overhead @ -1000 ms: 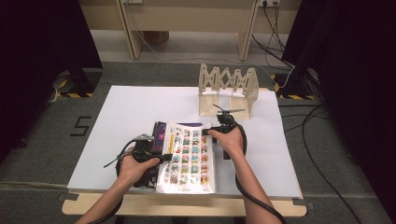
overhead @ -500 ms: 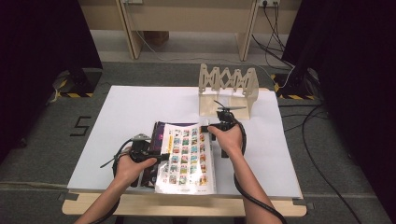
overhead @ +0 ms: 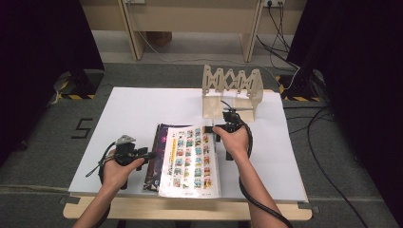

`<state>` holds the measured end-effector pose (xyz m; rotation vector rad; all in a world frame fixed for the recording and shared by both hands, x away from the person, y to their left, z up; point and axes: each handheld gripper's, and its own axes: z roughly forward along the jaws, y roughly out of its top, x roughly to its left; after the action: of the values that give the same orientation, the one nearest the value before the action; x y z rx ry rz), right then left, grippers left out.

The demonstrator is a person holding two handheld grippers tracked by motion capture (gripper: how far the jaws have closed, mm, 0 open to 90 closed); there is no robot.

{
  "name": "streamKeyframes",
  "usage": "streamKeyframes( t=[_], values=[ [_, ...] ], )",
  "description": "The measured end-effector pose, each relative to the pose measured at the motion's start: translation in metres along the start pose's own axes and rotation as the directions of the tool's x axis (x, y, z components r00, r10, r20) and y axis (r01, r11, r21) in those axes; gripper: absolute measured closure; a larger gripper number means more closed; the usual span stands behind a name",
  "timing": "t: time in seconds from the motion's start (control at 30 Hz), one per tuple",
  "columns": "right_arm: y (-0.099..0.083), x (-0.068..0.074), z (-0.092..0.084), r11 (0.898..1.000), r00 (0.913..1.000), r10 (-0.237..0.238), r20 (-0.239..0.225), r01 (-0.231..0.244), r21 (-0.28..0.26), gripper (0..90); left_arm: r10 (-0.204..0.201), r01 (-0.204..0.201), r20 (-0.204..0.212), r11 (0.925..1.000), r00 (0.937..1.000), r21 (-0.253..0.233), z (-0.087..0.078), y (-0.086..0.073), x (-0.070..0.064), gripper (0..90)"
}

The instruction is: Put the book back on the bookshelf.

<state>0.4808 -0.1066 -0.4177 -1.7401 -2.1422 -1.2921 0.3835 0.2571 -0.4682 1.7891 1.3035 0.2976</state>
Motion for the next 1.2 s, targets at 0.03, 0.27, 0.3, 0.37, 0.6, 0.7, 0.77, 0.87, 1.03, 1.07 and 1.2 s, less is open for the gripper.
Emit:
streamKeyframes(
  t=[0.03,0.27,0.3,0.37,0.6,0.7,0.77,0.87,1.03,1.07,1.2],
  values=[
    [0.0,0.0,0.0,1.0,1.0,0.0,0.0,0.0,0.0,72.7,0.0,0.0,0.0,1.0,1.0,0.0,0.0,0.0,0.0,49.4],
    [0.001,0.004,-0.008,1.0,0.9999,-0.016,0.001,0.016,-0.019,73.1,-0.038,0.028,-0.127,0.9965,0.9912,-0.079,-0.011,-0.012,0.027,45.1],
    [0.002,0.005,-0.009,1.0,0.9999,-0.015,0.002,0.015,-0.022,73.1,-0.052,0.038,-0.155,0.9948,0.9865,-0.094,-0.013,-0.016,0.034,44.6],
    [0.002,0.005,-0.01,0.999,0.9997,-0.023,0.003,0.023,-0.027,73.2,-0.067,0.049,-0.174,0.9931,0.9825,-0.107,-0.014,-0.019,0.04,44.0],
    [0.002,0.01,-0.014,0.999,0.9995,-0.033,-0.002,0.033,-0.04,73.5,-0.061,0.023,-0.229,0.9858,0.9715,-0.166,-0.015,-0.031,0.055,42.3],
    [0.004,0.013,-0.015,0.998,0.9993,-0.037,0.001,0.037,-0.041,73.6,-0.064,0.024,-0.225,0.984,0.9723,-0.177,-0.014,-0.033,0.056,41.5],
    [0.004,0.014,-0.015,0.998,0.9989,-0.047,0.002,0.047,-0.044,73.7,-0.062,0.021,-0.222,0.9831,0.9731,-0.182,-0.015,-0.033,0.056,41.5],
    [0.006,0.019,-0.017,0.997,0.9984,-0.056,0.002,0.056,-0.048,73.9,-0.046,0.002,-0.229,0.9822,0.9723,-0.188,-0.015,-0.034,0.054,41.6],
    [0.008,0.024,-0.022,0.996,0.9975,-0.071,0.001,0.071,-0.055,74.1,-0.028,-0.019,-0.235,0.9806,0.9716,-0.195,-0.015,-0.035,0.052,42.6],
    [0.008,0.024,-0.022,0.996,0.9975,-0.071,0.001,0.071,-0.055,74.1,-0.028,-0.019,-0.235,0.9806,0.9716,-0.195,-0.015,-0.035,0.052,42.8],
    [0.011,0.026,-0.028,0.994,0.9964,-0.083,0.015,0.084,-0.068,74.3,-0.018,-0.031,-0.239,0.9795,0.9709,-0.199,-0.016,-0.035,0.05,43.2]
  ],
)
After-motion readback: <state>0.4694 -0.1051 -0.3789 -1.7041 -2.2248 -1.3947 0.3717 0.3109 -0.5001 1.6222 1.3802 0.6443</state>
